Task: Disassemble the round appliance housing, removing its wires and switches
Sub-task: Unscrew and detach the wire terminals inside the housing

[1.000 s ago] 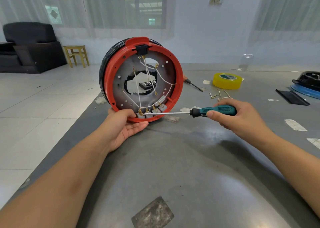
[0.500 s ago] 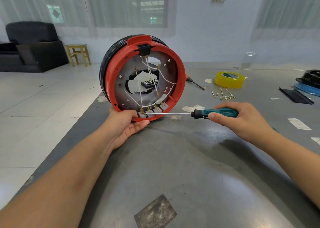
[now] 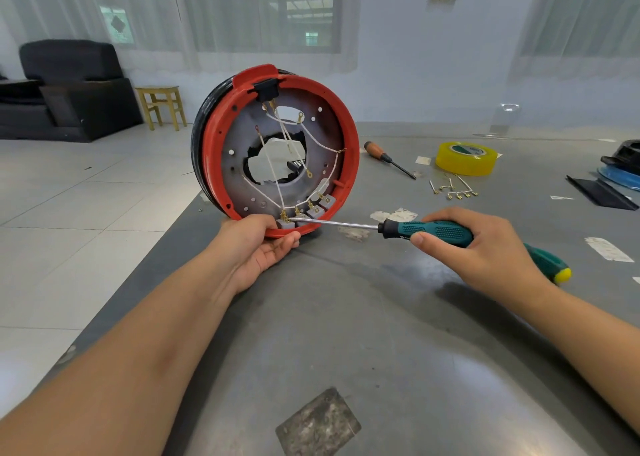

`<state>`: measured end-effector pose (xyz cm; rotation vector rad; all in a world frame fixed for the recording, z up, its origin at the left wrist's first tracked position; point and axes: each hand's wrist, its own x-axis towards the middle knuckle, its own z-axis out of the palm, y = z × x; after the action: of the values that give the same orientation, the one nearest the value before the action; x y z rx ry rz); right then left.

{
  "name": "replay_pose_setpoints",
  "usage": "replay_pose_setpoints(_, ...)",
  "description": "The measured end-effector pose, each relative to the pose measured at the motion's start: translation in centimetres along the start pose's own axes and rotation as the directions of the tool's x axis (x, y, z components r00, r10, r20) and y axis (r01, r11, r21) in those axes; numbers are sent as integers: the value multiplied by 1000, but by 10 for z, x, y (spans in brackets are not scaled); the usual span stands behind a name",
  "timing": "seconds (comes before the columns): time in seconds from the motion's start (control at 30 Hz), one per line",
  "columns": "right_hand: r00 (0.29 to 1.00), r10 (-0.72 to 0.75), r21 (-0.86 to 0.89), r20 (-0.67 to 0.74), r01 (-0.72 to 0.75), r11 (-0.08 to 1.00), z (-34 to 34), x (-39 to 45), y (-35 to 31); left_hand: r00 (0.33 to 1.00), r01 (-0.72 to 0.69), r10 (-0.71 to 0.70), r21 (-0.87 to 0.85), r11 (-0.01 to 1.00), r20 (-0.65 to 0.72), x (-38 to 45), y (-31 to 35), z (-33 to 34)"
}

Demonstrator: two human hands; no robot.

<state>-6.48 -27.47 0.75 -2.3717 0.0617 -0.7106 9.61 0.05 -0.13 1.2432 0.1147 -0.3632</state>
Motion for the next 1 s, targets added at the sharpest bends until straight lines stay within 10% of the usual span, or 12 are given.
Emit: replay_pose_setpoints(1.0,1000,2,19,-30,-1,1000,0,-7,-1,997,-42,42,0,999,-59,4,-3,-2)
